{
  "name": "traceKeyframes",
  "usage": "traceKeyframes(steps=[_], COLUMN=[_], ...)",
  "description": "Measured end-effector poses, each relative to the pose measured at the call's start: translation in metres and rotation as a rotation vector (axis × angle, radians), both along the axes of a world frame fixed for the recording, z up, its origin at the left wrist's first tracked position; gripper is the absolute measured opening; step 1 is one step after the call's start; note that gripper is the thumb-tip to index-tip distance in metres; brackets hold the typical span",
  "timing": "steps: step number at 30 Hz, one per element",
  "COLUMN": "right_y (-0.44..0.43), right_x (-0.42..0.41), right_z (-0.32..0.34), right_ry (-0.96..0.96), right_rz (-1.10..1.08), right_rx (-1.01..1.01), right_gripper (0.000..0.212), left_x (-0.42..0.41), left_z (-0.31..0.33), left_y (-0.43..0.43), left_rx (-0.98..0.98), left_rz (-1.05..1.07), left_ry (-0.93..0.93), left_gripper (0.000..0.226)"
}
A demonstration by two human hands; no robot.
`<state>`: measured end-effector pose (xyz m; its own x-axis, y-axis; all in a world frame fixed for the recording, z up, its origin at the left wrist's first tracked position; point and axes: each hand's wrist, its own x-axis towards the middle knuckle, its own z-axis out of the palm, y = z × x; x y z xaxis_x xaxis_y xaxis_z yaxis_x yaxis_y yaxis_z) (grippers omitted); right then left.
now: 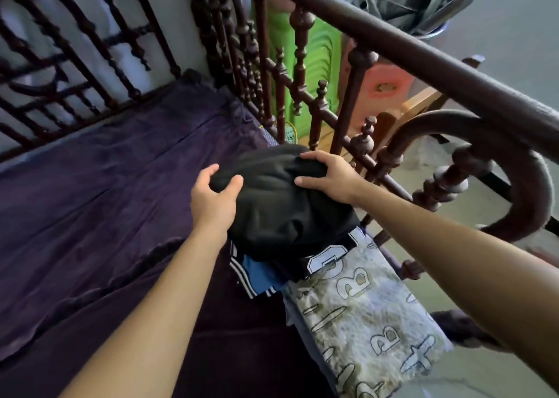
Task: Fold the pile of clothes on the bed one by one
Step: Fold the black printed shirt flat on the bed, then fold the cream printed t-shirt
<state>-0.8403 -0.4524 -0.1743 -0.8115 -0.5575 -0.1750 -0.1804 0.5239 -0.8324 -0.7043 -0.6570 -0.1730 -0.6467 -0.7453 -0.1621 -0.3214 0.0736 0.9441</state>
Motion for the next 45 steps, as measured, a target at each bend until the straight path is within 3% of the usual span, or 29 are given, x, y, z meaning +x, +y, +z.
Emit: traceKeyframes(steps=[2, 5, 7, 9, 12, 15, 21, 28, 33, 36, 39, 45], right_y=[0.016, 0.042, 0.048, 0.045, 0.037, 0.034, 0.011, 0.014, 0.010, 0.003, -0.011, -0.065], right_x=[-0.015, -0.024, -0.011, 0.007, 0.020, 0.016, 0.015, 0.018, 0.030, 0.062, 0.115, 0.234], right_z=[-0.030, -0.073, -0.095, -0.114, -0.140, -0.177, -0.247, -0.231, -0.170, -0.129, -0.095, -0.054], right_ry=[0.049, 0.117, 0.312, 0.544, 0.532, 0.474, 0.546, 0.418, 0.281, 0.429, 0.421, 0.451], right_rz=[0.019, 0.062, 0.057, 0.100, 0.169, 0.120, 0.079, 0.154, 0.221, 0.244, 0.299, 0.659], right_rx=[0.229, 0.704, 0.754, 0.685, 0.715, 0.773, 0.830, 0.948, 1.012, 0.892, 0.754, 0.654], right_gripper=[0.067, 0.069, 0.064, 0.061, 0.072, 0.077, 0.076, 0.078, 0.070, 0.048, 0.033, 0.030], left_x=[-0.012, -0.016, -0.010, -0.008, -0.014, -0.022, -0.034, -0.019, 0.075, 0.149, 0.222, 0.362], left_z=[-0.034, -0.089, -0.113, -0.131, -0.158, -0.191, -0.249, -0.213, -0.164, -0.136, -0.109, -0.058], left_y=[0.020, 0.050, 0.060, 0.065, 0.062, 0.046, 0.026, 0.028, 0.023, 0.020, 0.021, 0.012], left_rx=[-0.012, -0.110, -0.394, -0.700, -0.879, -0.877, -0.730, -0.633, -0.510, -0.411, -0.369, -0.321], left_rz=[-0.128, -0.352, -0.402, -0.479, -0.636, -0.723, -0.752, -0.785, -0.716, -0.627, -0.507, -0.246], left_ry=[-0.143, -0.522, -0.635, -0.553, -0.485, -0.555, -0.619, -0.779, -0.858, -0.903, -0.981, -1.005], left_gripper=[0.059, 0.067, 0.064, 0.061, 0.068, 0.073, 0.077, 0.071, 0.035, 0.033, 0.035, 0.033])
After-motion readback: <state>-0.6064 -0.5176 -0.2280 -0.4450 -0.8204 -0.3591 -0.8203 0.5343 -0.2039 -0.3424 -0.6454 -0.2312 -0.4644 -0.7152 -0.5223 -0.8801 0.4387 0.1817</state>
